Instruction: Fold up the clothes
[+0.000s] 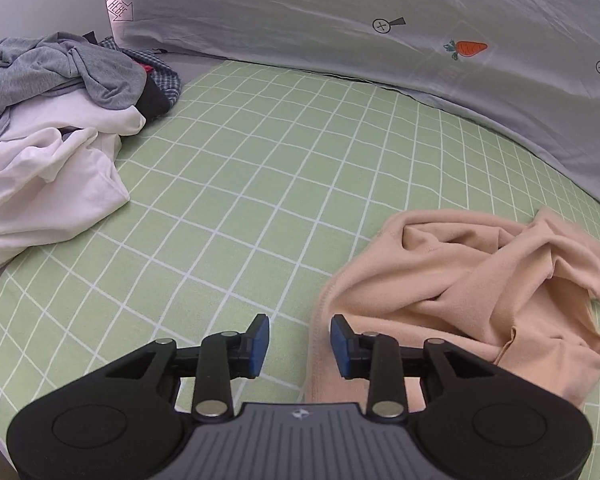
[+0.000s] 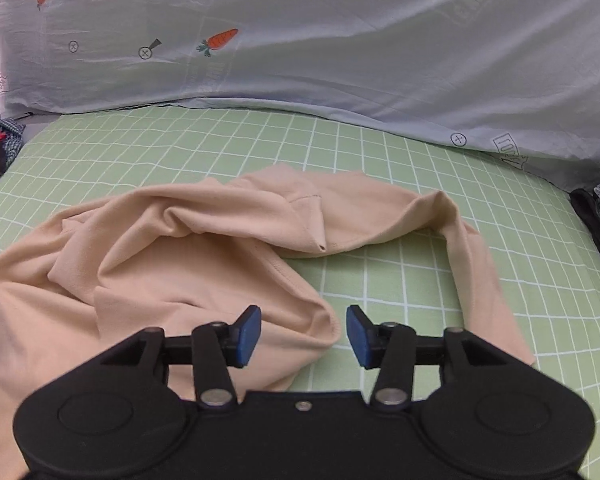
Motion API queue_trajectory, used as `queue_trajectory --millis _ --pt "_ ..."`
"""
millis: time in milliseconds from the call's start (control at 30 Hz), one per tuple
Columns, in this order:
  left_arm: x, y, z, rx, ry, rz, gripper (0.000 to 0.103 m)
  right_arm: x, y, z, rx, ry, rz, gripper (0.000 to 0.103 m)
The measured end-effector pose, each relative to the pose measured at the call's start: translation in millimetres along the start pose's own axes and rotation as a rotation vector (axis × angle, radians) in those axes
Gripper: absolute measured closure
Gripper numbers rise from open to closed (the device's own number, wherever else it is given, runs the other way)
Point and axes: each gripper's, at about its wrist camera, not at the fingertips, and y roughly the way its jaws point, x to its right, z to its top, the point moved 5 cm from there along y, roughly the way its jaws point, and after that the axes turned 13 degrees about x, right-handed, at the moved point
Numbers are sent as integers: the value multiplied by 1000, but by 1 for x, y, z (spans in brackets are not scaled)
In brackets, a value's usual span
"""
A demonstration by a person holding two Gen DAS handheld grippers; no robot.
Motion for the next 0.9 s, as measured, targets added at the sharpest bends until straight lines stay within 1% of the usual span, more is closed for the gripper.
queue_trajectory --millis 67,100,167,200,300,333,367,400,433,467,533,567,633,733,800,900 --pt "2 -8 -14 -23 29 -3 59 -24 0 -2 -13 -21 66 47" --pt "3 -11 -25 -40 45 -15 59 -37 3 -7 -33 -23 101 42" --pt "5 -18 -45 -71 90 -40 58 -63 8 -18 -73 -27 171 40" --pt "7 -21 -55 -86 114 -52 56 -73 10 -26 -98 -28 180 40" --pt "11 -30 -81 -122 206 -99 52 -88 11 -46 -143 -34 120 40" --pt "12 -34 -88 -122 239 -109 51 -89 11 -50 -147 -32 105 45" --pt "12 -38 -92 -119 266 -117 49 -87 10 -53 -137 -8 96 47" --pt "12 -41 -95 -116 289 -126 48 -84 8 -54 -127 17 77 63" --pt "11 -44 -98 -112 304 -132 48 -80 6 -54 -119 39 54 82" --pt "10 -45 -100 -109 308 -133 47 -75 3 -55 -112 65 37 89" --pt "7 -45 -101 -108 300 -129 41 -62 -6 -57 -97 121 6 97" --pt "5 -44 -101 -112 288 -124 39 -56 -10 -58 -89 150 -9 97" --pt "2 -43 -100 -123 262 -120 39 -44 -22 -63 -72 168 -47 98" --pt "2 -41 -98 -129 239 -105 37 -14 -44 -77 -61 211 -138 98" --pt "0 -40 -98 -131 222 -89 31 11 -54 -92 -82 248 -199 98" --pt "-2 -37 -98 -135 195 -70 27 46 -66 -113 -134 294 -297 100"
